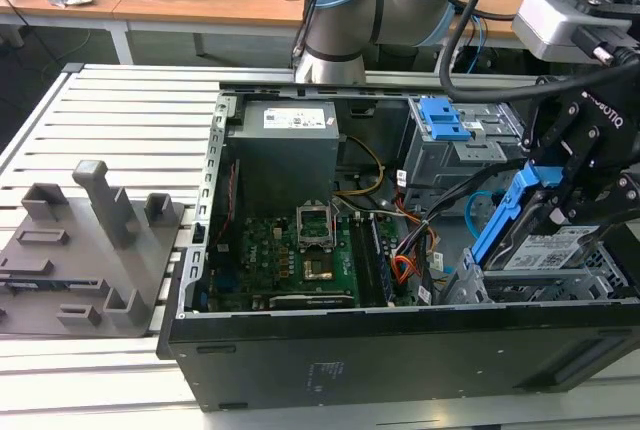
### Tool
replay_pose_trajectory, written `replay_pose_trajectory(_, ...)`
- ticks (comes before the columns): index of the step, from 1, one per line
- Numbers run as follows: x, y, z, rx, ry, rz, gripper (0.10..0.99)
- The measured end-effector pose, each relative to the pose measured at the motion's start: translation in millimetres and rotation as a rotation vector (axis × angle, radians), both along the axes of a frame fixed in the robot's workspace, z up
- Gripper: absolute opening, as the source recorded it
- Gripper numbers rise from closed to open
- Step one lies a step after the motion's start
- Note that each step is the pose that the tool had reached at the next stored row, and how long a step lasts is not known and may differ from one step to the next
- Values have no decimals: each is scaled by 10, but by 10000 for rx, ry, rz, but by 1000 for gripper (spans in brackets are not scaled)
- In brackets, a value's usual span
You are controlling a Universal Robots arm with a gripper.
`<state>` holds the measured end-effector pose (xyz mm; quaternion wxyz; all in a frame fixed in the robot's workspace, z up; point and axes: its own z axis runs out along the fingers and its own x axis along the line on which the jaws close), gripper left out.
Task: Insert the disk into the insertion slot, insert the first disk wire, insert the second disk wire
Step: 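Insert the disk into the insertion slot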
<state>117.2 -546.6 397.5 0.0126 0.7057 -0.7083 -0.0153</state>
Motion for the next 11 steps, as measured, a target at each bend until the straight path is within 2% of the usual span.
replay_pose_trajectory(7, 0, 0, -2, 1, -1, 0, 365)
replay_pose_trajectory(8, 0, 0, -2, 0, 0, 0, 376)
replay_pose_trajectory(9, 0, 0, -3, 3, 0, 0, 439)
replay_pose_trajectory(11, 0, 0, -3, 1, 0, 0, 439)
